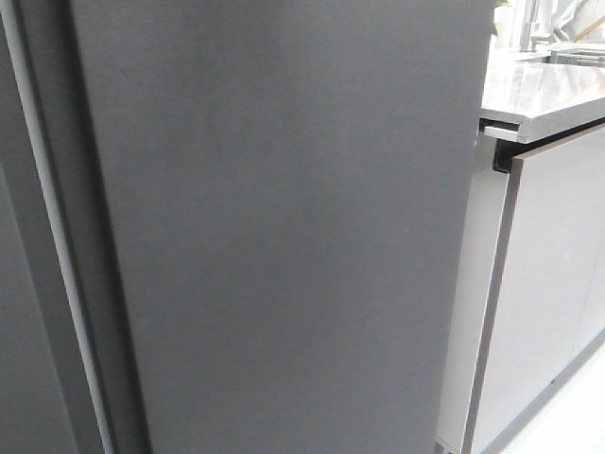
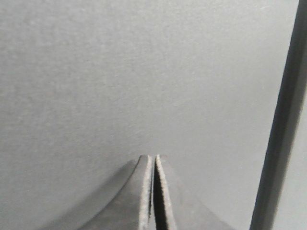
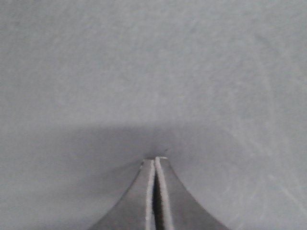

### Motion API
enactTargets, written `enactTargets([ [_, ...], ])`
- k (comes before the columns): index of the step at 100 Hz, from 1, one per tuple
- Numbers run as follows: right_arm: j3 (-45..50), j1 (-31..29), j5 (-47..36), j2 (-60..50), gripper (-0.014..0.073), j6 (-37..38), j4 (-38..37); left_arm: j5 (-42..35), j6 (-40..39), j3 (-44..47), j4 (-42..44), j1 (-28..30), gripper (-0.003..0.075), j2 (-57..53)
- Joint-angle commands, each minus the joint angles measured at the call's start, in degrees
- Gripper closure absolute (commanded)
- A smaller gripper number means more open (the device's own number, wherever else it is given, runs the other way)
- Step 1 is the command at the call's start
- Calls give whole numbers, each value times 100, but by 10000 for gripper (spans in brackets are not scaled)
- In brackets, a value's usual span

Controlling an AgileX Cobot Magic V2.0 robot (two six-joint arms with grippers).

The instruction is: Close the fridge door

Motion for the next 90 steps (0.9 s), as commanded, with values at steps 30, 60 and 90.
enactTargets([
  [30,330,-424,-463,-709,670,-51,-25,-440,-20,160,-9,-46,741,109],
  [60,1508,-1339,-463,-2113,670,-51,-51,-440,-20,160,-9,-46,741,109],
  [90,3063,-2560,-463,-3800,670,-51,-51,-440,-20,160,-9,-46,741,109],
])
